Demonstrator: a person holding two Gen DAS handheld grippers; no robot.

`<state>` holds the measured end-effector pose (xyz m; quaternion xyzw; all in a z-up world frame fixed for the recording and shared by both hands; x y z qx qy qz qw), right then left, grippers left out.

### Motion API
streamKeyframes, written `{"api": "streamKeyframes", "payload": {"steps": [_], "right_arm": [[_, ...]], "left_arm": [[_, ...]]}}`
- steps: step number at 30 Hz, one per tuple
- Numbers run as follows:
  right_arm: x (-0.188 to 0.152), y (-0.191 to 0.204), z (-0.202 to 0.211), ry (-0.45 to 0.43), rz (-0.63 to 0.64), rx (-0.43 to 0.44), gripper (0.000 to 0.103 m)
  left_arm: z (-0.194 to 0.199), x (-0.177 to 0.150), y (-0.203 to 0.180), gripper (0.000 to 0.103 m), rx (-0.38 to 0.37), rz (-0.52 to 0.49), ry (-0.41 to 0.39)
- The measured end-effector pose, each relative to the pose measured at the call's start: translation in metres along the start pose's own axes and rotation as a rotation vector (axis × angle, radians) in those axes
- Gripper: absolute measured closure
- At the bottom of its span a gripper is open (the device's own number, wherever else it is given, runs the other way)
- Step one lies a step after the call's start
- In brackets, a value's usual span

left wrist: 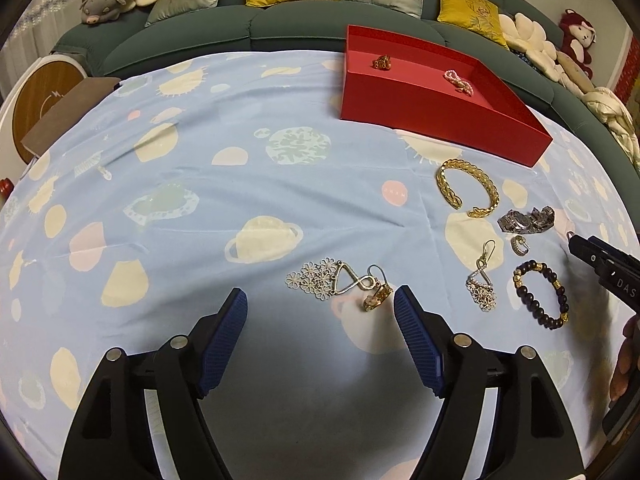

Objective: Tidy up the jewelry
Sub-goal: 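Lower the left gripper onto the small gold earring and close it, then grasp the silver diamond ring with the right gripper while the left gripper holds the earring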

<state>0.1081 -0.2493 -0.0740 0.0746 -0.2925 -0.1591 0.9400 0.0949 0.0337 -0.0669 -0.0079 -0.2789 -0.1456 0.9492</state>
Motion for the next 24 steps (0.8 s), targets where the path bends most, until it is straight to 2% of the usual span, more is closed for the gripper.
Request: {"api": "streamKeyframes", "payload": {"steps": [6,9,14,16,17,19,22,24], "right_arm": [[0.001,-0.004,0.003,0.001,-0.013,0.006,0.052],[0.001,-0.006,0.003,0.004,-0.018,0.007,0.052],[0.002,-0.007,0.005,-0.001,-0.018,0.009,0.052],[0.002,-0.008,0.005,0.001,-0.020,0.009,0.052],[0.002,-0.008,0.004,0.002,-0.020,0.009,0.052],[0.002,-0.009,0.005,0.003,-0.020,0.007,0.052],[0.002,-0.009,0.005,0.002,-0.020,0.006,0.052],[0.002,-0.009,0.004,0.005,-0.019,0.005,0.052]], "left_arm": [[-0.001,0.001,-0.009,0.031,-0.002,-0.033,-0.020],[-0.005,0.002,-0.014,0.042,-0.008,-0.048,-0.021],[0.000,0.004,-0.018,0.053,-0.021,-0.059,-0.040],[0.000,0.004,-0.020,0.064,-0.027,-0.070,-0.045],[-0.001,0.004,-0.021,0.066,-0.028,-0.076,-0.044],[-0.001,0.004,-0.024,0.081,-0.033,-0.090,-0.044],[-0.002,0.004,-0.030,0.098,-0.051,-0.117,-0.047],[-0.001,0.004,-0.033,0.099,-0.060,-0.129,-0.051]]}}
Point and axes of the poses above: each gripper's, at about its wrist camera, not at the fingertips, and z roughly against the way its jaws point, y to its left, x to its top, the point moved 2 cm from there along -z, roughly the way its jaws point, and after that the axes turned 14 degrees about -z, right-handed, at the moved point
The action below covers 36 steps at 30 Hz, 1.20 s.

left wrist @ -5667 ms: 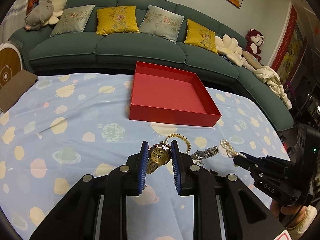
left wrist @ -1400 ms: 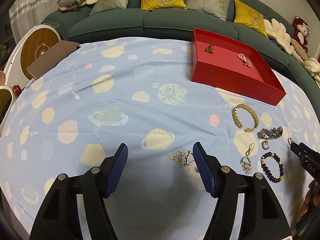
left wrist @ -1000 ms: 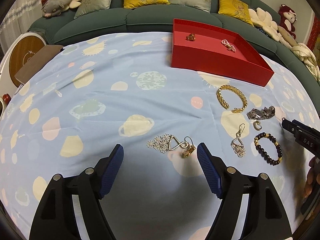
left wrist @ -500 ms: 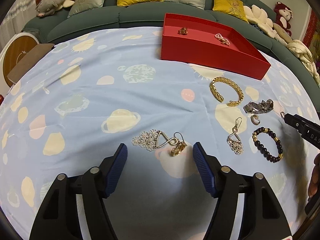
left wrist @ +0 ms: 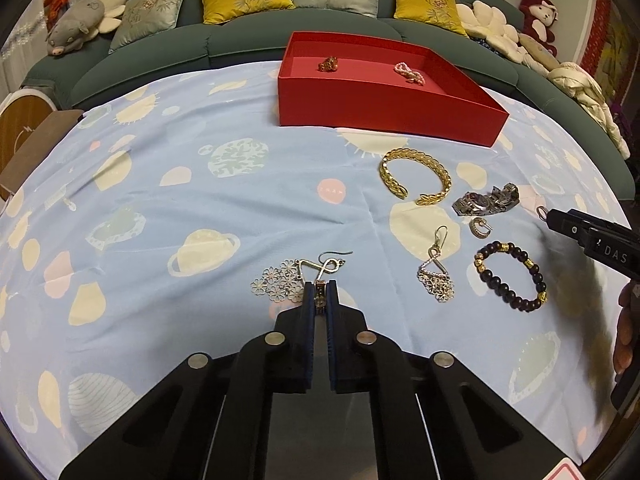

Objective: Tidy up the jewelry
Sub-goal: 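Grasp the silver diamond ring with the right gripper while the left gripper holds the earring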

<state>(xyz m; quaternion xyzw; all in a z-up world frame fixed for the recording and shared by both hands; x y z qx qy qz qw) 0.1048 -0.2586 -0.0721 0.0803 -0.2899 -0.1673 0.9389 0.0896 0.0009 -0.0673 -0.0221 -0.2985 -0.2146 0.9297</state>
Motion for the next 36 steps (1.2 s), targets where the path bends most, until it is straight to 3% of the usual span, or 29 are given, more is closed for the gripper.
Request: {"api": "streamKeyframes", "payload": {"steps": [20,26,36], "right_arm": [[-0.002,0.005,-0.011,0.006,0.021,-0.019,0.052],[-0.005,0.019,0.002,-0.010,0.044,0.034,0.052],[-0.001,0.002,-0.015,0.006,0.007,-0.011,0.053]], "left_arm": [[0.037,0.004,0.005,0.099,-0.065,0.034,-0.086],[0.041,0.004,0.007,0.099,-0.069,0.043,-0.092],[0.039,0.004,0.010,0.099,-0.069,0.048,-0.084]]}}
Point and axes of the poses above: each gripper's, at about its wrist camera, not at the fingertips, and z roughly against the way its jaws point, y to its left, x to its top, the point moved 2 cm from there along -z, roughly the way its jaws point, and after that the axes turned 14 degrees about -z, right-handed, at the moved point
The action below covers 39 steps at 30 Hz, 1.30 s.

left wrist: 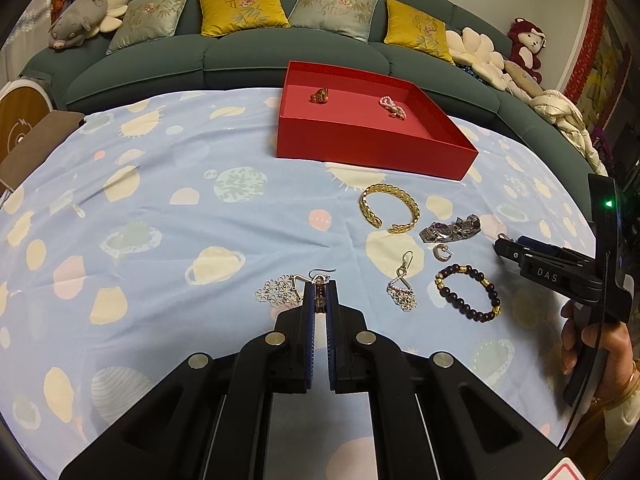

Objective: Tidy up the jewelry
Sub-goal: 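Grasp the silver diamond ring with the right gripper while the left gripper holds the earring, then carry the earring and ring in both grippers over the red tray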

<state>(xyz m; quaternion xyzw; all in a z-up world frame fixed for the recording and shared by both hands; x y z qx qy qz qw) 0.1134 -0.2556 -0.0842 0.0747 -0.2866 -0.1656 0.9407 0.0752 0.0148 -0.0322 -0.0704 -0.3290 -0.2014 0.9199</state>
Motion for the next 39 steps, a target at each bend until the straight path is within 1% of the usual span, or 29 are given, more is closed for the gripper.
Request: {"api": "streamKeyframes", "payload": {"steps": [4,6,8,10,11,16,20,25,32,35,39], "right_arm": [[0.001,0.001,-0.002,-0.008,0.013,-0.010,0.056],[0.001,0.002,-0.002,-0.013,0.023,-0.016,0.061],[0.002,0.003,-0.002,-0.014,0.026,-0.016,0.070],[0.001,0.003,-0.002,-0.017,0.031,-0.019,0.075],[0.001,0.003,-0.001,-0.016,0.034,-0.017,0.080],[-0.001,0.006,0.001,-0.024,0.050,-0.029,0.080],[-0.001,0.008,0.009,-0.038,0.044,-0.012,0.081],[0.004,0.021,0.027,-0.066,0.045,0.050,0.081],[0.007,0.049,0.052,-0.095,0.078,0.135,0.081],[0.012,0.057,0.060,-0.094,0.076,0.173,0.081],[0.029,0.068,0.067,-0.092,0.072,0.211,0.081]], "left_arm": [[0.000,0.000,0.000,0.099,-0.002,-0.001,0.001],[-0.002,0.000,0.001,0.099,-0.001,0.001,0.004],[-0.002,0.000,0.002,0.099,0.001,0.003,0.007],[-0.002,-0.001,0.003,0.099,0.001,0.004,0.006],[-0.002,-0.001,0.003,0.099,0.002,0.004,0.005],[-0.001,-0.001,0.003,0.099,-0.001,0.002,0.000],[0.001,0.001,0.003,0.099,-0.013,0.005,-0.008],[0.005,0.006,0.000,0.099,-0.044,0.026,-0.021],[0.015,0.021,-0.006,0.099,-0.052,0.018,-0.064],[0.020,0.032,-0.008,0.099,-0.042,0.009,-0.088],[0.024,0.058,-0.006,0.099,-0.001,-0.014,-0.123]]}}
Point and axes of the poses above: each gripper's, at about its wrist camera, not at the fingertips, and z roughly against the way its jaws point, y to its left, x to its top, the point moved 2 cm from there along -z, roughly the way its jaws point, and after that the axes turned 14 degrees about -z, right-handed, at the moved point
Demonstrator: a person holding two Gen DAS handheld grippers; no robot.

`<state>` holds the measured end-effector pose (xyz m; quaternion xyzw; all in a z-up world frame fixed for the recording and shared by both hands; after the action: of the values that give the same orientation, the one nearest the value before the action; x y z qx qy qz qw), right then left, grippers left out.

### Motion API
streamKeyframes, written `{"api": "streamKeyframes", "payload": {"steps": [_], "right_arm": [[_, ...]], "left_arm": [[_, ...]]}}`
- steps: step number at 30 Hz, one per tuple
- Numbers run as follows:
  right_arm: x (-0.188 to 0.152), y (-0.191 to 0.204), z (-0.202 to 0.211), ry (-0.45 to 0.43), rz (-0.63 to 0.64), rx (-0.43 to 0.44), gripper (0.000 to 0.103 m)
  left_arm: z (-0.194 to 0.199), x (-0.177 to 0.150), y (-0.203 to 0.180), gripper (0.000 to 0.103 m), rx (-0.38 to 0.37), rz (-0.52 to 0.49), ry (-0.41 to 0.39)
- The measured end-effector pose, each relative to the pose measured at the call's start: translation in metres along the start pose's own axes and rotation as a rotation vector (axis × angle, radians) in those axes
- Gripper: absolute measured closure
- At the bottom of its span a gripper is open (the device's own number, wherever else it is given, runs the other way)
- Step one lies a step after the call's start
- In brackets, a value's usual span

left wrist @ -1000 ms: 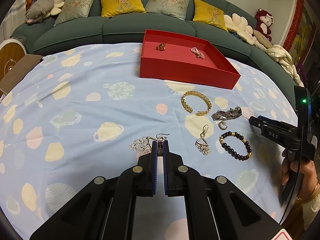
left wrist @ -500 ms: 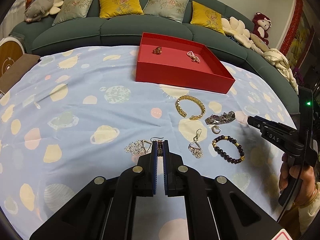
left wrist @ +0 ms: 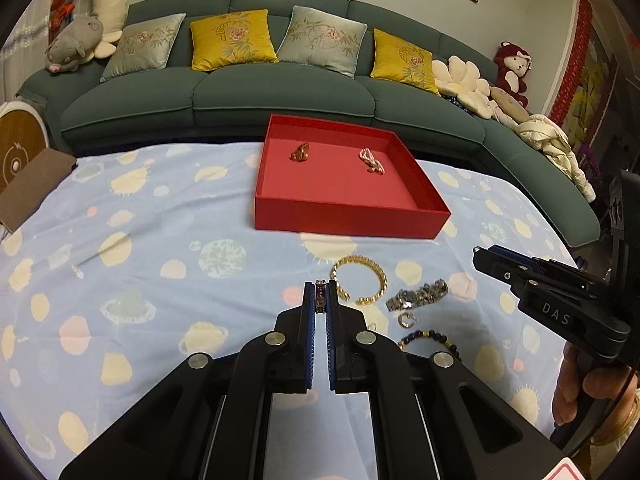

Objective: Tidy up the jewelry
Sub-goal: 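Carry the earring and ring in both grippers over the red tray, then open both grippers to drop the earring and ring into the tray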

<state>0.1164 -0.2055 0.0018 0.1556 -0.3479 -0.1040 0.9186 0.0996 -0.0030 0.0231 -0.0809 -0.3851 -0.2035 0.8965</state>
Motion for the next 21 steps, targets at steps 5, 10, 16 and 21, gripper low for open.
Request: {"api": "streamKeyframes", "payload": {"steps": [5,10,16,21], "right_arm": [[0.044,0.008,-0.006,-0.038,0.020,0.004,0.081],[0.083,0.004,-0.041,-0.030,-0.012,-0.012,0.081],[0.110,-0.011,-0.091,-0.004,-0.067,-0.028,0.081],[0.122,-0.024,-0.125,0.034,-0.102,-0.032,0.081]], "left_arm": [[-0.010,0.044,0.007,0.099,0.017,-0.044,-0.031],[-0.047,0.092,0.015,0.099,0.035,-0.050,-0.035],[-0.106,0.128,0.023,0.099,0.033,-0.039,-0.012],[-0.150,0.133,0.031,0.099,0.026,-0.014,0.038]]}}
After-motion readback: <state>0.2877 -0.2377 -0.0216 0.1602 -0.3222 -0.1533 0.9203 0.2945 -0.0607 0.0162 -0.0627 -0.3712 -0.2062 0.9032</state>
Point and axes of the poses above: each gripper's, at about its wrist camera, not at the fingertips, and z roughly against the way its jaws point, y to its left, x to its top, the point moved 2 cm from there along -z, roughly the way its jaws point, and after that the axes turned 14 degrees about -z, right-handed, at the moved point
